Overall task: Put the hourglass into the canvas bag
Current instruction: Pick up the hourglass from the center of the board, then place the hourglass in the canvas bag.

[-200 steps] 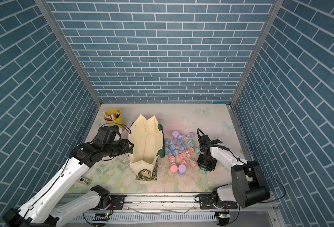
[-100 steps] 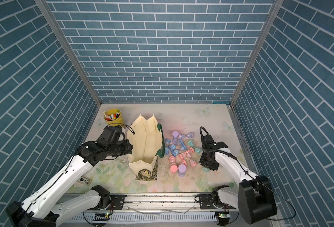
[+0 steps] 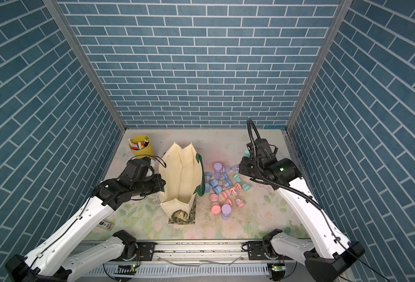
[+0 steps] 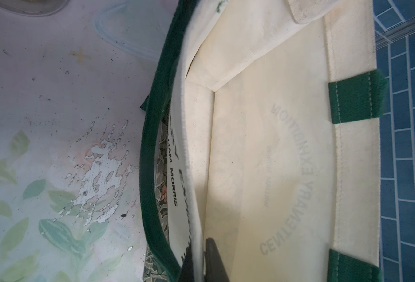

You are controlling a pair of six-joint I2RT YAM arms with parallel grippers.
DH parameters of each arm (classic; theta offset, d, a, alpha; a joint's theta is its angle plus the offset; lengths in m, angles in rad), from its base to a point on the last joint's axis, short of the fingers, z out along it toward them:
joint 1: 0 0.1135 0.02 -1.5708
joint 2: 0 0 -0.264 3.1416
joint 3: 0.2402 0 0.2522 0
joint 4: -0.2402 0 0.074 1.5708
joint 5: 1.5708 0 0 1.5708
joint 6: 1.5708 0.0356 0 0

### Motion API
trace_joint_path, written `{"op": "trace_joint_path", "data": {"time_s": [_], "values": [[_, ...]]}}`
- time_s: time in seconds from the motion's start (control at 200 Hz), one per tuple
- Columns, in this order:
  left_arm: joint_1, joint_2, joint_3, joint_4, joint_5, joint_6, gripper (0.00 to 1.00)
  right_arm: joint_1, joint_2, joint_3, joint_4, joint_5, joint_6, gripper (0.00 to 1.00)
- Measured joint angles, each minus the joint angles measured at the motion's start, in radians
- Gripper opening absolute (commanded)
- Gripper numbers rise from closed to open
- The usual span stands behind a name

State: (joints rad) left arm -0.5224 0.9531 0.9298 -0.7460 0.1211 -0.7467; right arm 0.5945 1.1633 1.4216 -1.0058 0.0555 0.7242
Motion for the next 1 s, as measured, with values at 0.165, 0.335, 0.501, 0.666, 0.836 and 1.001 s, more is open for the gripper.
{"op": "trace_joint_path", "data": {"time_s": [0.165, 0.335, 0.501, 0.666, 0.836, 1.001], "values": [[0.0, -0.01, -0.018, 0.028, 0.006, -0.005, 0.0, 0.187, 0.22, 0.268, 0.002, 0.0, -0.017, 0.0], [0.0, -0.036, -0.045, 0.059, 0.011, -0.01, 0.0, 0.316, 0.436, 0.433, -0.003, 0.001, -0.024, 0.0], [-0.001, -0.039, -0.047, 0.068, 0.011, -0.009, 0.0, 0.367, 0.591, 0.544, -0.02, -0.003, -0.026, 0.0], [-0.002, -0.04, -0.048, 0.072, 0.01, -0.01, 0.0, 0.378, 0.686, 0.56, -0.02, -0.009, -0.016, 0.0], [-0.002, -0.045, -0.055, 0.079, 0.007, -0.01, 0.0, 0.374, 0.815, 0.586, -0.03, -0.016, 0.005, 0.0], [-0.002, -0.051, -0.065, 0.093, 0.006, -0.01, 0.0, 0.364, 0.914, 0.598, -0.051, -0.04, 0.022, 0.0]]}}
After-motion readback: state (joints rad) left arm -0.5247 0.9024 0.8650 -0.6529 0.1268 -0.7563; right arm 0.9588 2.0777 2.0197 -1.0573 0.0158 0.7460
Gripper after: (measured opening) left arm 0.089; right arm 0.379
